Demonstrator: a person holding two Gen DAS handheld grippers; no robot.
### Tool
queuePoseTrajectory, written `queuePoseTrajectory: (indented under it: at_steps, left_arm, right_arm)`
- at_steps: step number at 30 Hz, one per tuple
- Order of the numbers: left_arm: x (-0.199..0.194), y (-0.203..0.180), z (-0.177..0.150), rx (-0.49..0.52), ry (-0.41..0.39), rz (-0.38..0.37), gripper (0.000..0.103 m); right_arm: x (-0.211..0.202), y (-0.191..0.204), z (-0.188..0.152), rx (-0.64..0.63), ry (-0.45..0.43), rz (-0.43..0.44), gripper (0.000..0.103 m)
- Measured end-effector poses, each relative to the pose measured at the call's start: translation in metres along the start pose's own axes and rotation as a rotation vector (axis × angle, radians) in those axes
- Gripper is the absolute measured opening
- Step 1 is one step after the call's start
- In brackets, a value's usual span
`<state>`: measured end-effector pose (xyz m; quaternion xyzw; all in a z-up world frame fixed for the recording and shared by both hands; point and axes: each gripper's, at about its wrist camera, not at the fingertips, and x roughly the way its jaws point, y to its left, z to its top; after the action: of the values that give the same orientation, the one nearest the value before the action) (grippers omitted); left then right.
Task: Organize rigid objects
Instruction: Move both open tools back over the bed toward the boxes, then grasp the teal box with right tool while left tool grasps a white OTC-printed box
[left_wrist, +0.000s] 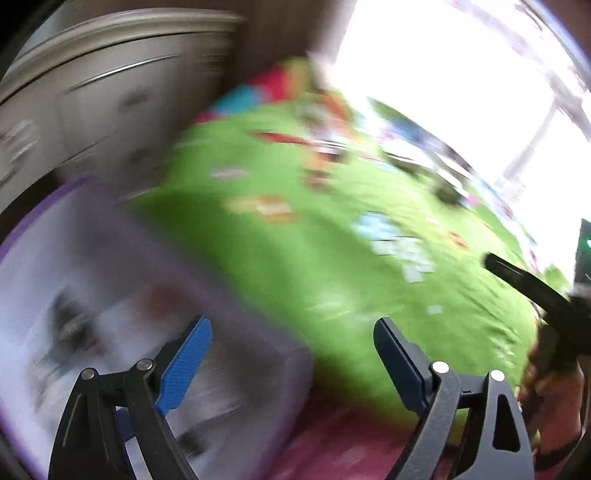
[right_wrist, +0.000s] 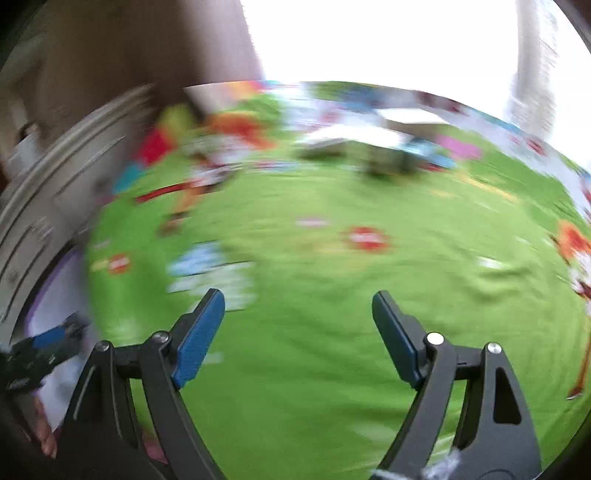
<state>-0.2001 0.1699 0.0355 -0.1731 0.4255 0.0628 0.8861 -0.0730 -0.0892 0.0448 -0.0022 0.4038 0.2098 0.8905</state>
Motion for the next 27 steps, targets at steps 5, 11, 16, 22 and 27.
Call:
queuePoseTrajectory:
  at_steps: [5,11,16,22,27]
  left_arm:
    - [0.069,-0.092,0.035,0.185,0.034,-0.036,0.091]
    - [0.123,-0.151,0.059,0.355,0.019,0.059,0.096]
    - [0.131,-0.153,0.064,0.377,0.041,0.028,0.103]
    - [0.132,-0.153,0.063,0.377,0.041,0.03,0.103]
    - [0.133,-0.153,0.063,0.377,0.042,0.031,0.103]
  right_arm:
    - [0.028,-0.083,0.025,0.173,0.047,-0.067,0.084]
    - [0.079,-0.132,0.082,0.299,0.043,-0.088,0.086]
    - [0.123,-0.129,0.128,0.274,0.056,-0.125,0.091]
    - [0.168,-0.131,0.166,0.272,0.076,-0.231,0.096]
    - [0.17,-0.123,0.162,0.139,0.09,-0.315,0.076]
